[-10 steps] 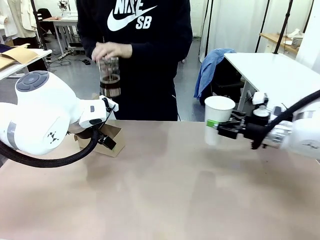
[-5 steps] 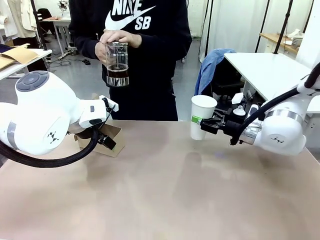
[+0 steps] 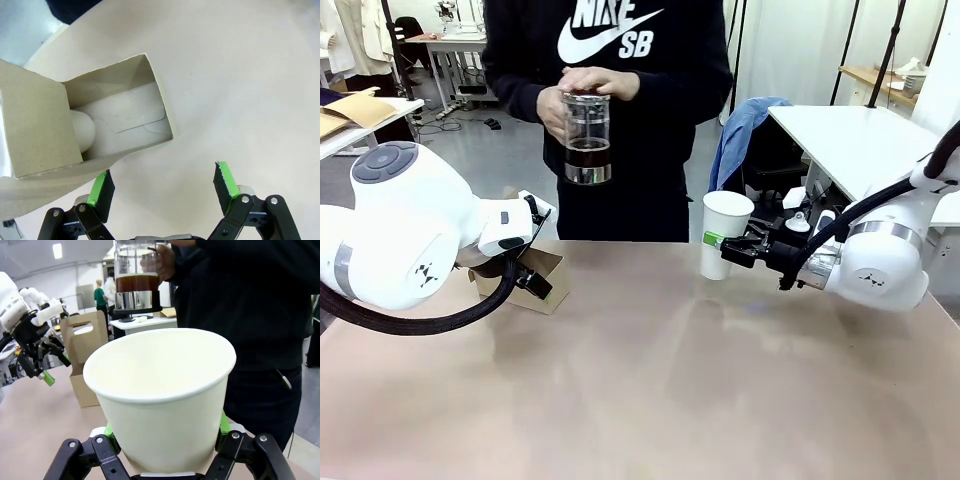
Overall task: Pour a drink into a cup and package it in a carrier.
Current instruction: Pick up the 600 ml Paper Cup and place it in the middle top area of the table, then when a person places the Paper Cup Lid on the 600 ml Paper Cup , lift the 600 ml Paper Cup.
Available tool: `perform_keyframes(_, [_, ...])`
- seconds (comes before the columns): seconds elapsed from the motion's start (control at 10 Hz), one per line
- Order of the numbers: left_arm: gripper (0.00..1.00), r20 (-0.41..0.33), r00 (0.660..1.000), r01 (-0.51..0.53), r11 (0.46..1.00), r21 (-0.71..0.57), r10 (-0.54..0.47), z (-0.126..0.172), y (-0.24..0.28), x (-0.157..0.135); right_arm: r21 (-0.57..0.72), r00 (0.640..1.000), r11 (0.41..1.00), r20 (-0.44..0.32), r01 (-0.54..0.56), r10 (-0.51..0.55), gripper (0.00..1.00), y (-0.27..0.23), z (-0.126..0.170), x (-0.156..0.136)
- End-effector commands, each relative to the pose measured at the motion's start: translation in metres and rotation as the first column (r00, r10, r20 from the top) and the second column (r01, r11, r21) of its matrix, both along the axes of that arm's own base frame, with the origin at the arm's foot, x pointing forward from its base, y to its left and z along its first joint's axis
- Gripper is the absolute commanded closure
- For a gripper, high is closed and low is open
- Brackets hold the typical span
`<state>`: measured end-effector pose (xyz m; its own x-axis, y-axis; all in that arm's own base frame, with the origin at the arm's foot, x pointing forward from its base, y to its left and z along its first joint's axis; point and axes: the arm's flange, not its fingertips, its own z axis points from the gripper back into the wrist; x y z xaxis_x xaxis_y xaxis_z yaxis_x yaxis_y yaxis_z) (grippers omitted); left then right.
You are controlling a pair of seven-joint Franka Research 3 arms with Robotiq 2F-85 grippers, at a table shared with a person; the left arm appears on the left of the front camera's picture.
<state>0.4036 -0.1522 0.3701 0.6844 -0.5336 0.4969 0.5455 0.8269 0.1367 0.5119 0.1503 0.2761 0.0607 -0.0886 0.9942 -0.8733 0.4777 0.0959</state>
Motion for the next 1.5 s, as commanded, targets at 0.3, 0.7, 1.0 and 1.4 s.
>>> perform_keyframes(0.3, [0.00, 0.000, 1.000, 0.000, 1.000, -0.002, 0.000, 0.0003, 0.0003, 0.0000, -0.004, 1.000, 1.000, 0.003, -0.001, 0.001, 0.20, 0.0017, 0.0038, -0.0022])
perform_keyframes(0.7, [0.00, 0.000, 1.000, 0.000, 1.000, -0.002, 0.000, 0.0003, 0.0003, 0.0000, -0.004, 1.000, 1.000, 0.003, -0.001, 0.001, 0.20, 0.0017, 0.0038, -0.0022])
perform_keyframes(1.0, [0.00, 0.000, 1.000, 0.000, 1.000, -0.002, 0.000, 0.0003, 0.0003, 0.0000, -0.004, 1.000, 1.000, 0.003, -0.001, 0.001, 0.20, 0.0017, 0.0038, -0.0022])
perform_keyframes(1.4, [0.00, 0.000, 1.000, 0.000, 1.000, -0.002, 0.000, 0.0003, 0.0003, 0.0000, -0.004, 1.000, 1.000, 0.003, -0.001, 0.001, 0.20, 0.0017, 0.0038, -0.0022])
